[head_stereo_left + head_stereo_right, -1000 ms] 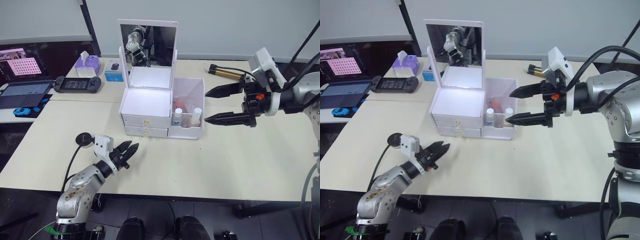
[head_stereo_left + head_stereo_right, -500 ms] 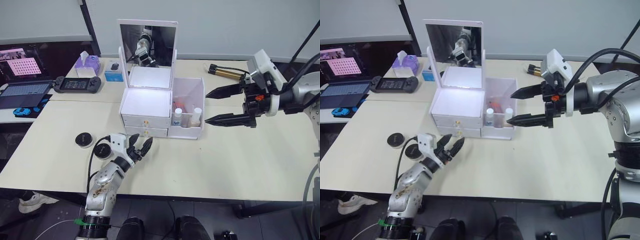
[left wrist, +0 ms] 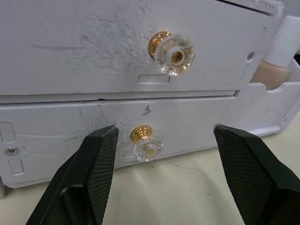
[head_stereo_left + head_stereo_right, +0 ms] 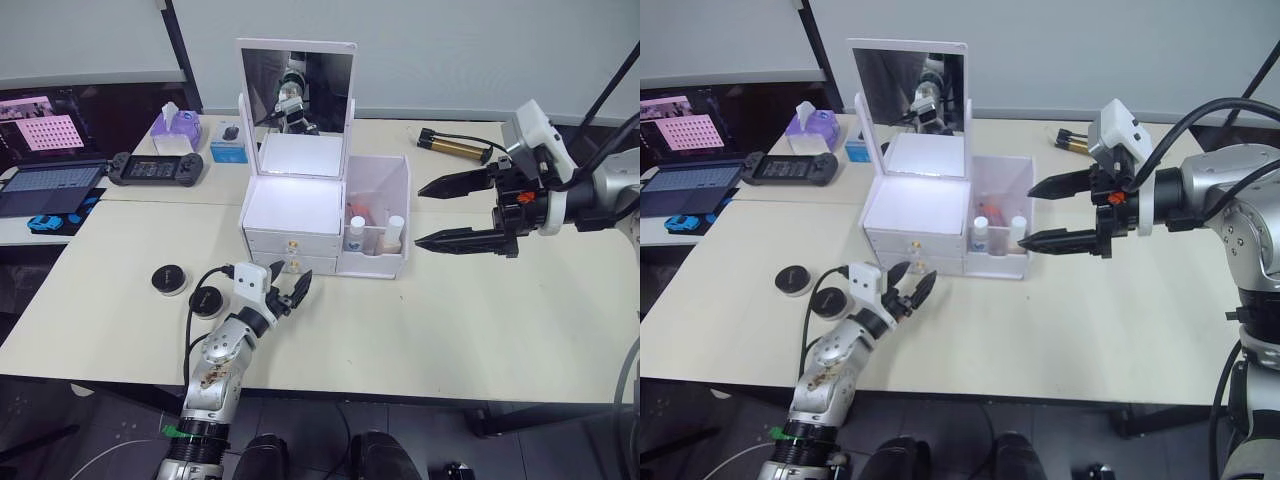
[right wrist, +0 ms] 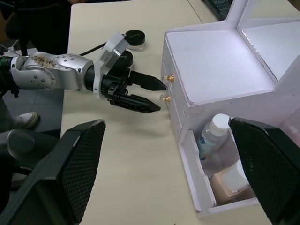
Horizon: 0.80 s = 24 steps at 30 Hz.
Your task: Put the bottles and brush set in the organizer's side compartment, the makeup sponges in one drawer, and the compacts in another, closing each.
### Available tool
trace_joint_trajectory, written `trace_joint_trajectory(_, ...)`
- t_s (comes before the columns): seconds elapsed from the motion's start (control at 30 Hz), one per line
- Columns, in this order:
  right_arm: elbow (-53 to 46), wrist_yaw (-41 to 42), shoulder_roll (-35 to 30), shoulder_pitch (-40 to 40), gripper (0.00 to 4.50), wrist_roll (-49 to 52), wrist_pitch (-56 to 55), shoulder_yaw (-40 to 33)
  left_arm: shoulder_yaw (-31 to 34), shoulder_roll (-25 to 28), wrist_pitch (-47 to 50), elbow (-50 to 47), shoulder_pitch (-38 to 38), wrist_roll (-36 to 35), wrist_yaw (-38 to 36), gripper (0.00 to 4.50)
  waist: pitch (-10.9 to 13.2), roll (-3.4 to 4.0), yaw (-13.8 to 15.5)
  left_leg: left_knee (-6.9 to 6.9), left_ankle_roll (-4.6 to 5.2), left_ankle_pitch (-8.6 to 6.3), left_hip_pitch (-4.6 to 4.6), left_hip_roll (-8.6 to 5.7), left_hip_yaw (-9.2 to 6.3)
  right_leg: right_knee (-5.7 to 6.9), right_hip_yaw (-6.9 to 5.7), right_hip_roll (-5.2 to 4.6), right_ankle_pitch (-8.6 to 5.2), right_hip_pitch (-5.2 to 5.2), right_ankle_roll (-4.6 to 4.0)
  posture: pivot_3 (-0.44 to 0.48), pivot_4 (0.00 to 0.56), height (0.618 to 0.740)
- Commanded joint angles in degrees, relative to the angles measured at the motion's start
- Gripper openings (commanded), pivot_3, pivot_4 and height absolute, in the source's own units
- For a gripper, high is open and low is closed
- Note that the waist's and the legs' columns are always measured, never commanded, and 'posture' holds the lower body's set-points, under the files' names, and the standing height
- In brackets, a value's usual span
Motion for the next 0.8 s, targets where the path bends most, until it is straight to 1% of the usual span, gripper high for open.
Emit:
trace_joint_trajectory(0.03,-0.70,-1.17,0.38,-1.55,4.50,0.74,-0.39,-2.27,-1.19,-0.22,-2.35,1.27,-1.52,2.24,0.75,3.32,0.00,0.00,0.00,0.00,0.00,0.00,0.00,0.00,0.00,0.00,0.01,0.00,0.00,0.00,0.00,0.000,0.150,0.725)
trace_joint_trajectory(0.1,-0.87,-1.24,0.57,-1.56,4.50,0.79,-0.52,-2.08,-1.13,-0.70,-2.33,1.40,-1.83,2.20,0.95,2.96,0.00,0.00,0.02,0.00,0.00,0.00,0.00,0.00,0.01,0.00,0.00,0.00,0.00,0.00,0.00,0.000,0.150,0.725)
trace_joint_trajectory(0.2,-0.96,-1.36,0.69,-1.57,4.50,0.79,-0.53,-2.19,-1.14,-0.84,-2.51,1.36,-1.69,2.55,1.20,2.11,0.00,0.00,0.11,0.01,0.00,0.00,-0.04,0.00,0.00,-0.02,-0.02,-0.01,0.00,-0.01,0.01,0.000,0.150,0.725)
trace_joint_trajectory(0.33,-0.96,-1.39,0.76,-1.57,4.50,0.81,-0.60,-2.15,-1.21,-0.81,-2.70,1.08,-1.09,2.90,1.52,0.76,0.00,0.00,0.15,0.01,0.00,0.00,-0.04,0.00,-0.01,-0.01,-0.02,-0.01,0.00,-0.01,0.00,0.000,0.150,0.725)
trace_joint_trajectory(0.37,-0.92,-1.39,0.79,-1.59,4.50,0.76,-0.66,-2.09,-1.22,-0.79,-2.78,0.98,-0.85,3.02,1.56,0.55,0.00,0.00,0.17,0.00,0.00,0.00,-0.04,0.00,-0.01,-0.01,-0.02,-0.01,0.00,-0.01,0.01,0.000,0.150,0.725)
trace_joint_trajectory(0.63,-0.31,-1.17,1.88,-2.07,4.50,0.41,-1.03,-1.30,-1.23,-0.13,-1.92,-2.45,2.45,2.86,1.54,0.51,0.00,0.00,0.12,-0.01,0.00,0.00,-0.01,0.02,-0.02,-0.01,0.00,0.00,0.00,-0.01,0.00,0.000,0.150,0.725)
trace_joint_trajectory(0.8,0.42,-0.51,2.92,-2.90,4.50,0.09,-1.33,-0.53,-2.51,1.93,-1.59,-8.39,7.61,3.37,0.60,0.51,-0.01,0.01,-0.10,-0.02,0.00,0.00,-0.01,0.04,-0.04,-0.01,0.01,0.01,0.00,-0.02,0.00,0.000,0.150,0.725)
